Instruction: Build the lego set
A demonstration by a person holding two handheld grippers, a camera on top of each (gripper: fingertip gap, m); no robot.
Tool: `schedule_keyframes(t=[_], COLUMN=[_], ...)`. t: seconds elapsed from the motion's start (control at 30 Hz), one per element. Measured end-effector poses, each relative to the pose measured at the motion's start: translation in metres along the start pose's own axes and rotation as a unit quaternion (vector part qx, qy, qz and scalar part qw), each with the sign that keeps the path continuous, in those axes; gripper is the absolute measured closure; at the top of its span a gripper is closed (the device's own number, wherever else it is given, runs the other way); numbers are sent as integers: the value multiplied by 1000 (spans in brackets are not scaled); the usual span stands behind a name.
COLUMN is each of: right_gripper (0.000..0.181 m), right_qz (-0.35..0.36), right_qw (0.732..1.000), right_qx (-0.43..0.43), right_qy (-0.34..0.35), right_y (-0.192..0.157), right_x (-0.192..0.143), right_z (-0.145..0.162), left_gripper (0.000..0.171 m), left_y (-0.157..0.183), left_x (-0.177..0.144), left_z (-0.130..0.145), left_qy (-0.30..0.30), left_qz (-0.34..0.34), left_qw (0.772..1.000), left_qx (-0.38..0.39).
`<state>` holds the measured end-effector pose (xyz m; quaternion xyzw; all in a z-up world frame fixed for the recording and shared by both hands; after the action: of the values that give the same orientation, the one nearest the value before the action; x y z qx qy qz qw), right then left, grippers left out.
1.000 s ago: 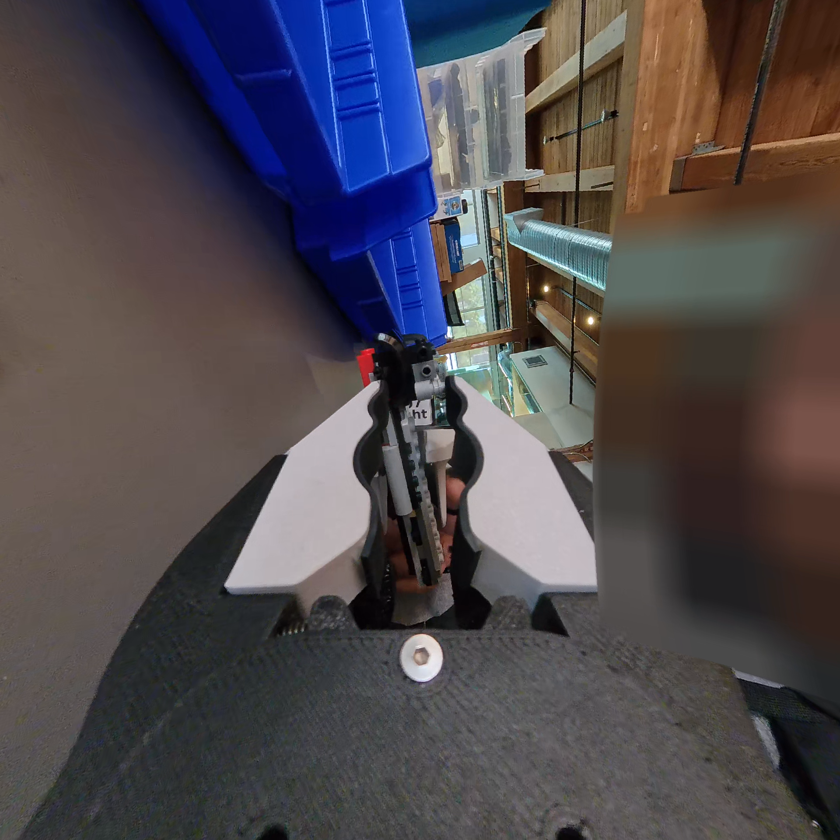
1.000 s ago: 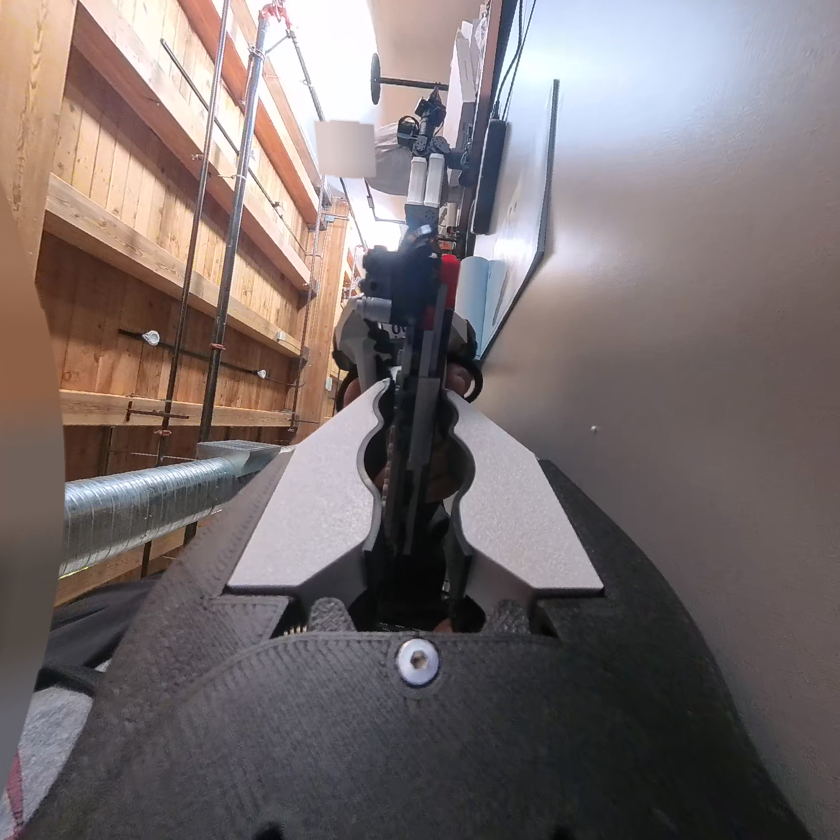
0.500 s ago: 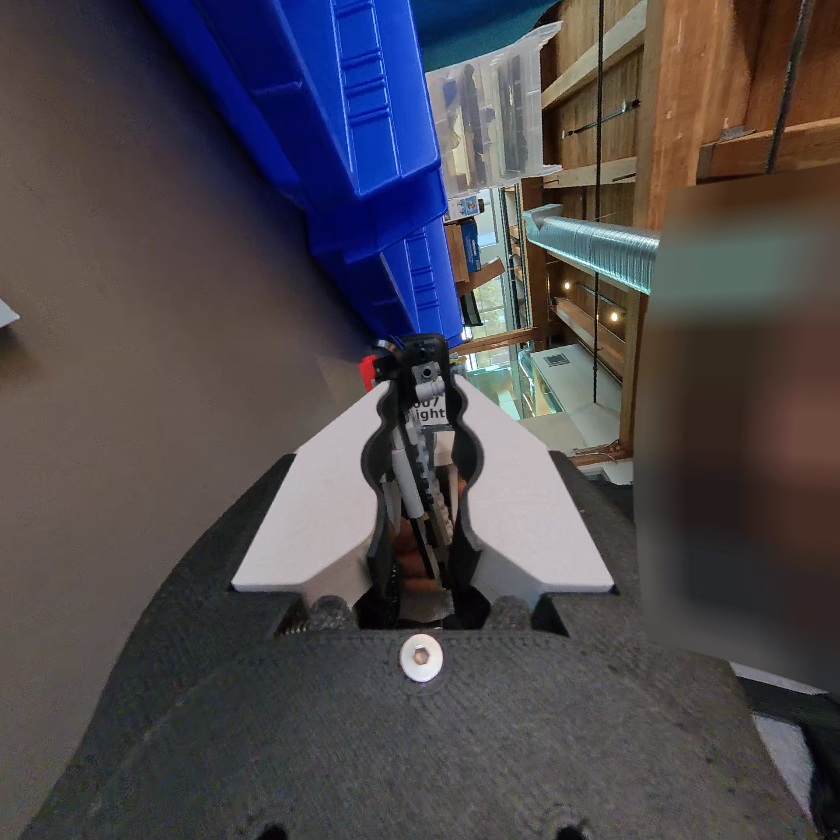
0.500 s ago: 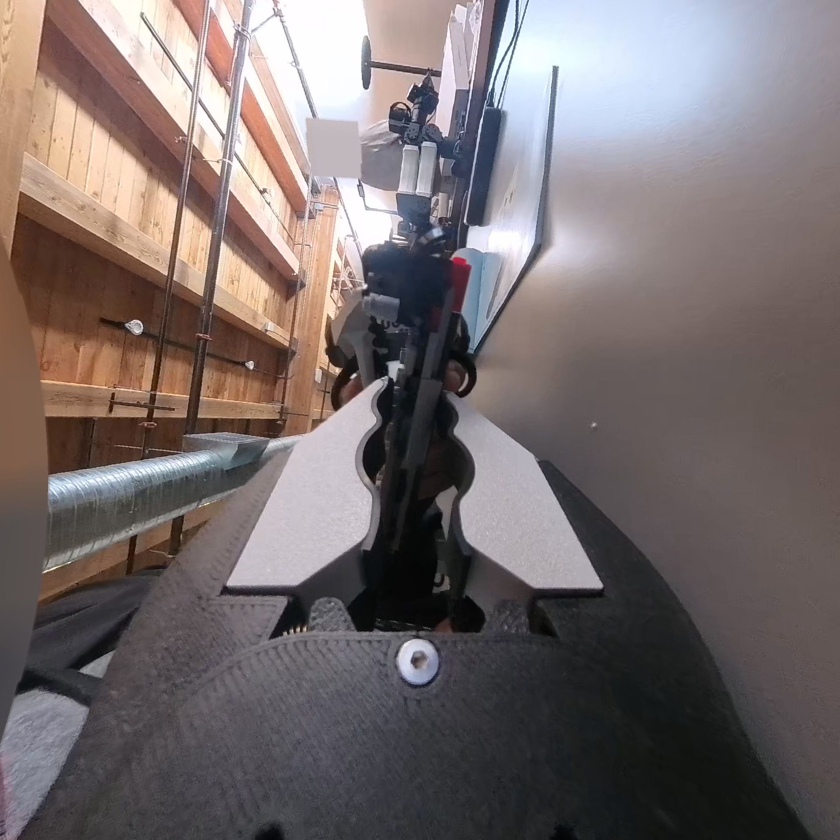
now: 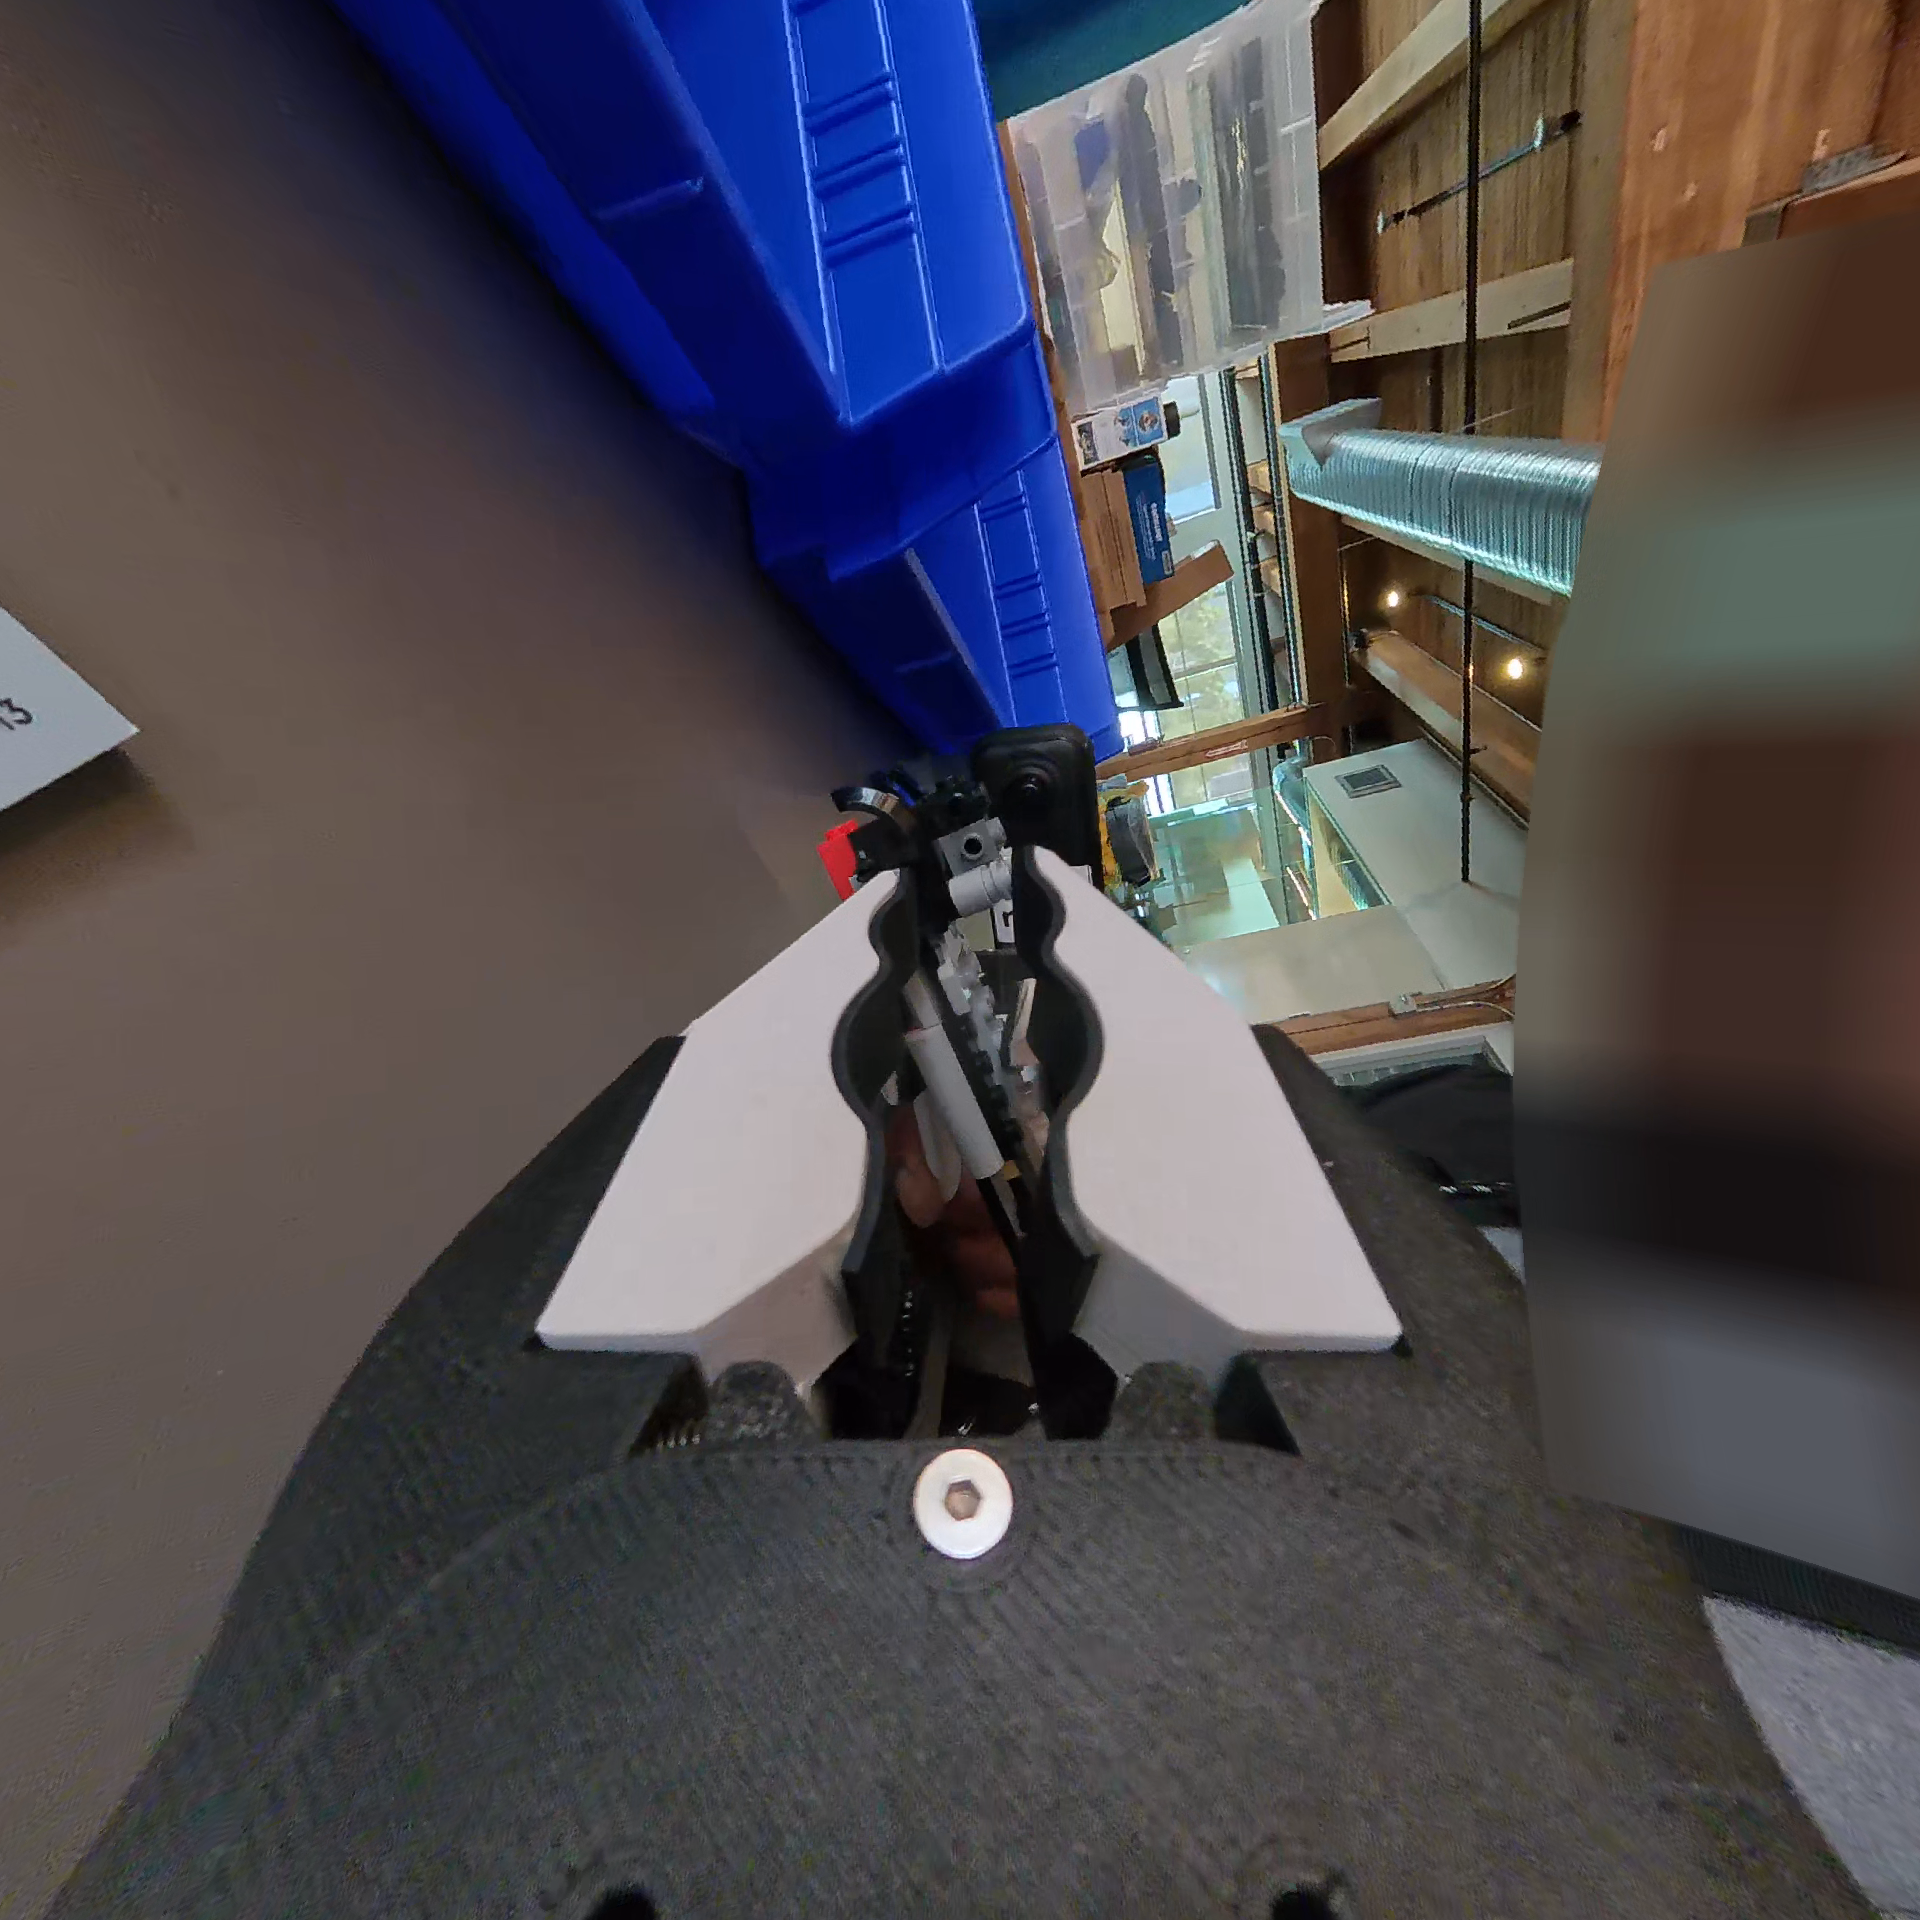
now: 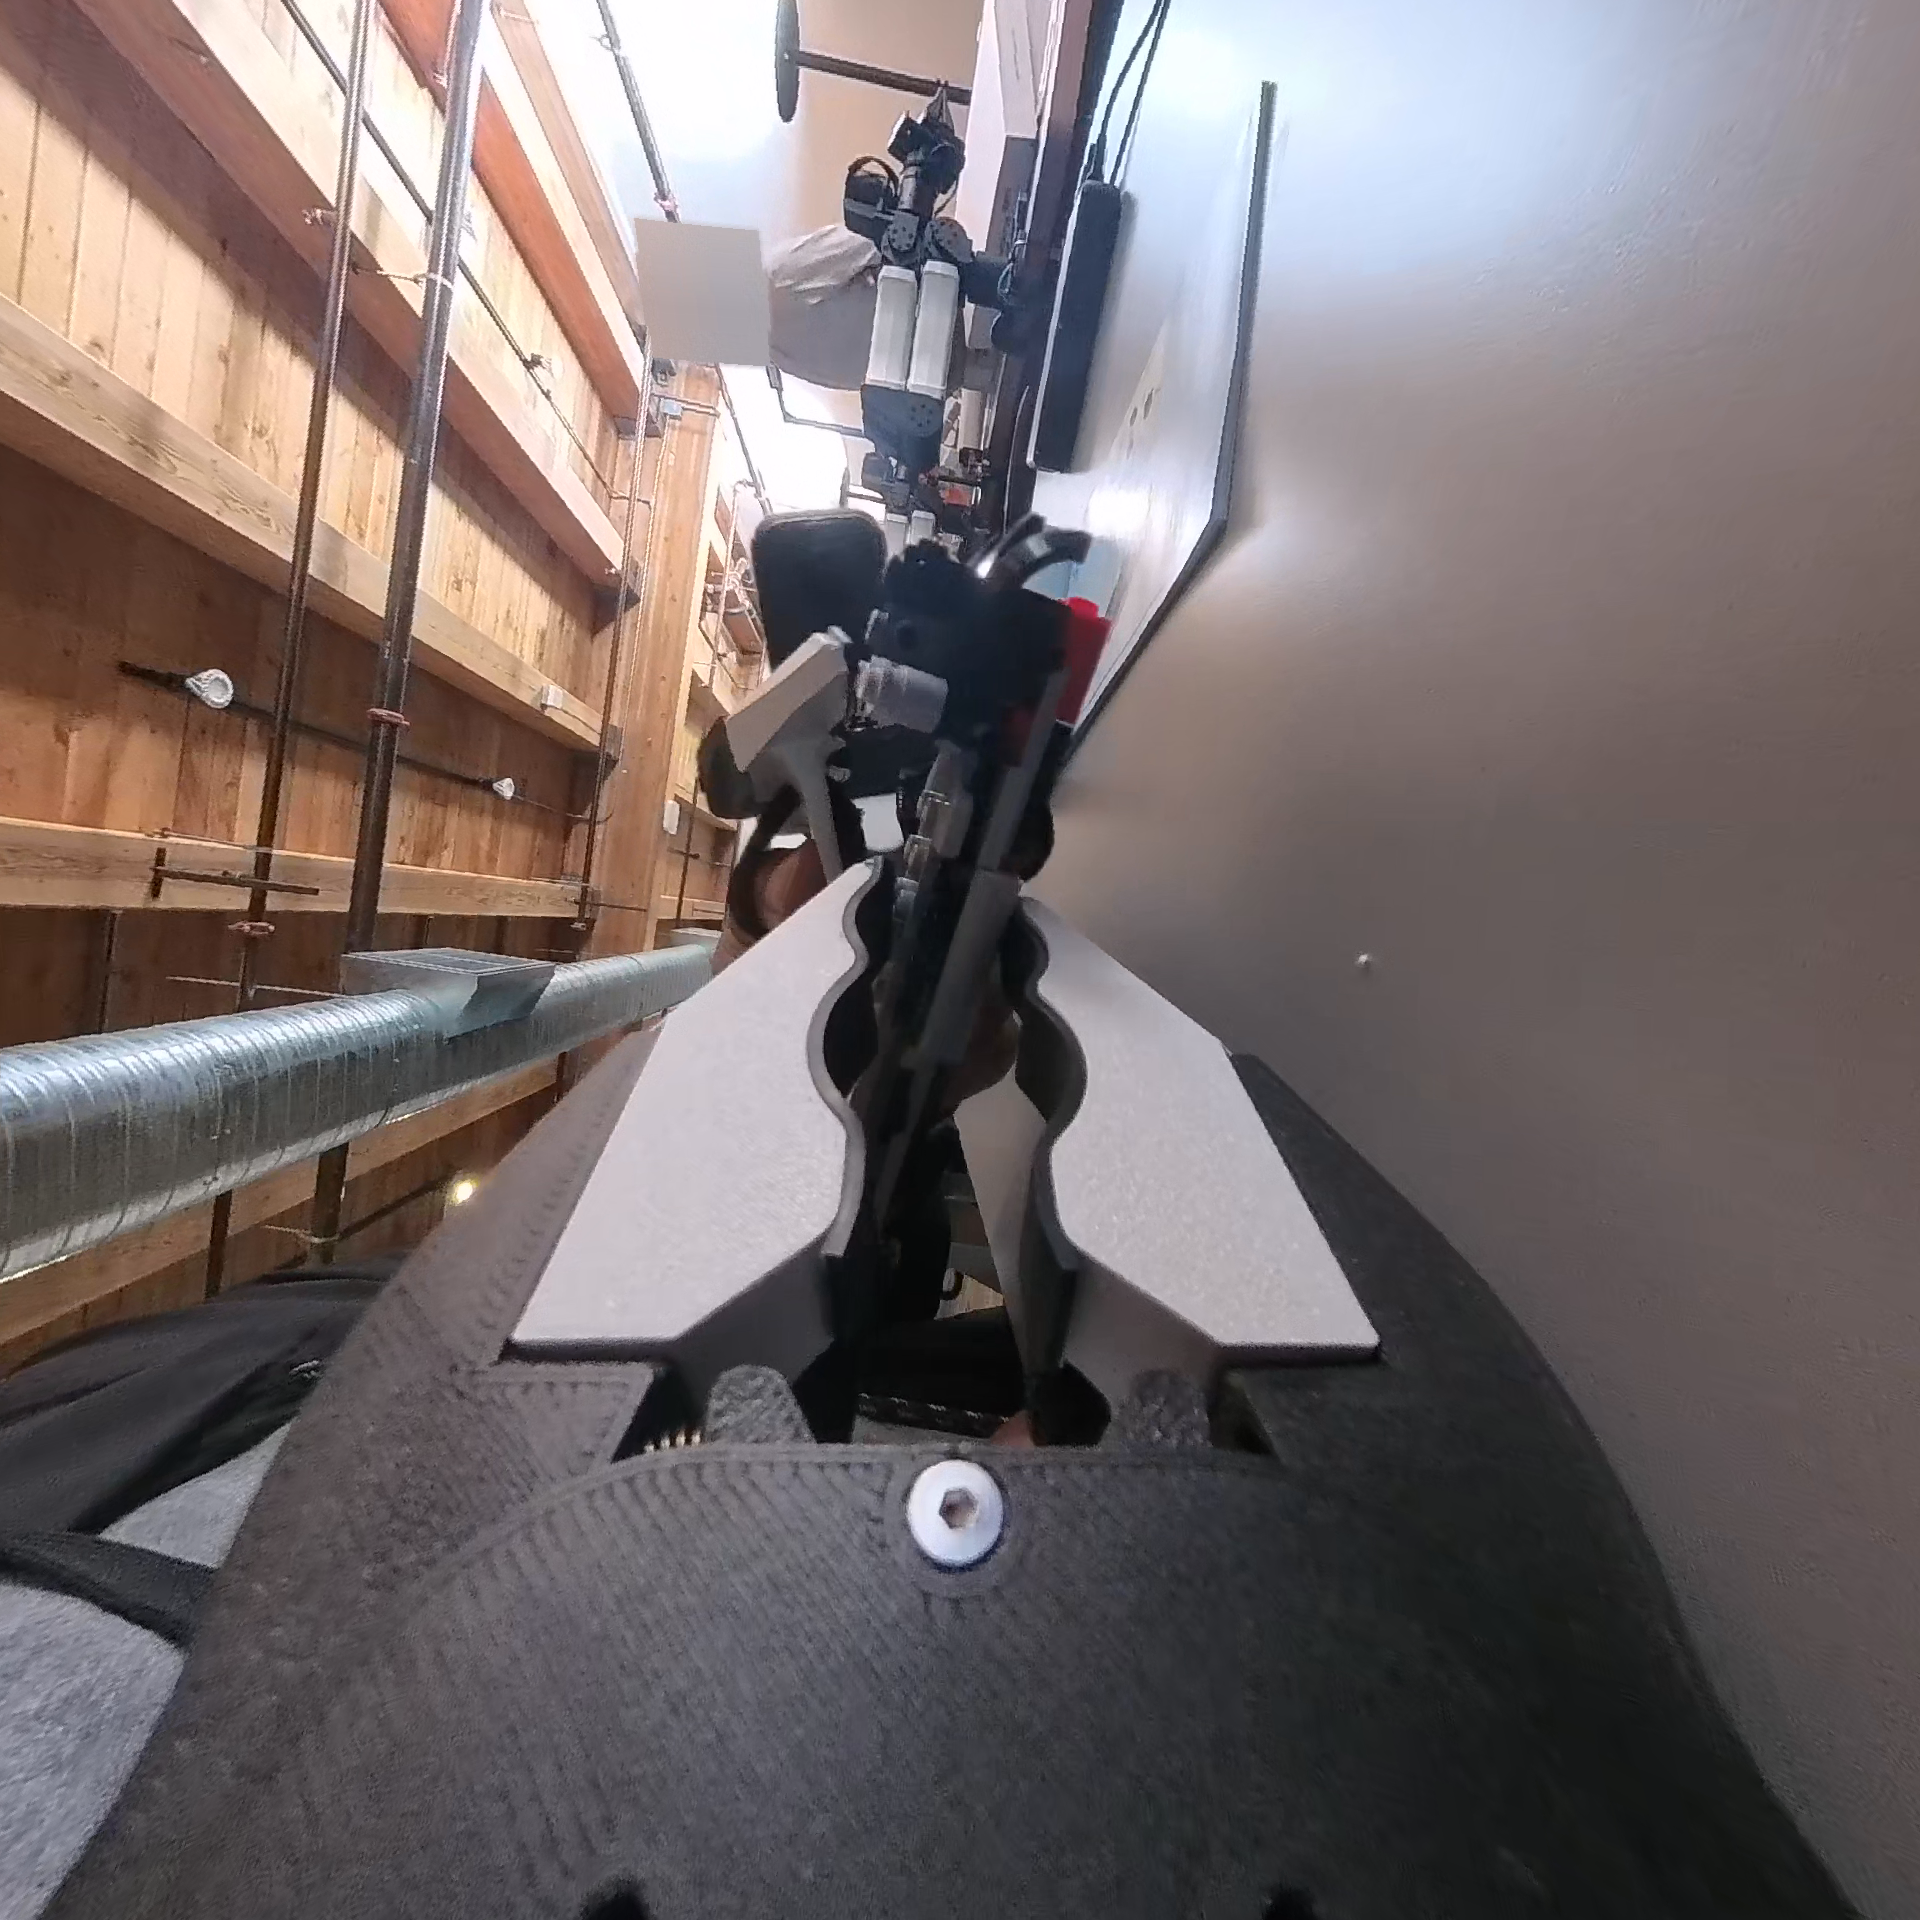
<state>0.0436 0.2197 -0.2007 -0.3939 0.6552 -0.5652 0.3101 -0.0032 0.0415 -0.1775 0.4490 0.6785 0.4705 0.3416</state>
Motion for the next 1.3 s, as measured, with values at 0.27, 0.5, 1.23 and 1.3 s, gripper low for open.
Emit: schedule_keyframes(t=[0.27, 0.5, 1.23, 1.3], right_gripper=[159, 161, 162, 161], right_qz=[7, 20, 25, 26], right_qw=[1000, 1000, 999, 999], right_qx=[-6, -12, -38, -38], right_qy=[-9, -4, -11, -13], right_y=[0, 0, -3, -2], right_x=[2, 2, 3, 3], right_z=[2, 1, 3, 3], left_gripper=[153, 142, 147, 147], left_y=[-1, 0, -6, -6], left_x=[-2, -4, -6, -6], left_z=[0, -2, 9, 9], left_qy=[-3, 10, 13, 12], left_qz=[-1, 8, 37, 30], left_qw=[1000, 1000, 997, 998], left_qx=[5, -23, -66, -58])
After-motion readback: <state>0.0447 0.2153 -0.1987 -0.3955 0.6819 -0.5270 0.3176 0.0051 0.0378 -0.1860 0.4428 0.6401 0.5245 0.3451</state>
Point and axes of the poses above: each gripper's, where its closed fingertips meet, x out along the fingers, z out of its underside, y = z × x across the jaws, the point moved 10 cm from there along -x, back along the fingers, and after that the axes turned 10 degrees about y, right-handed, at the moved point
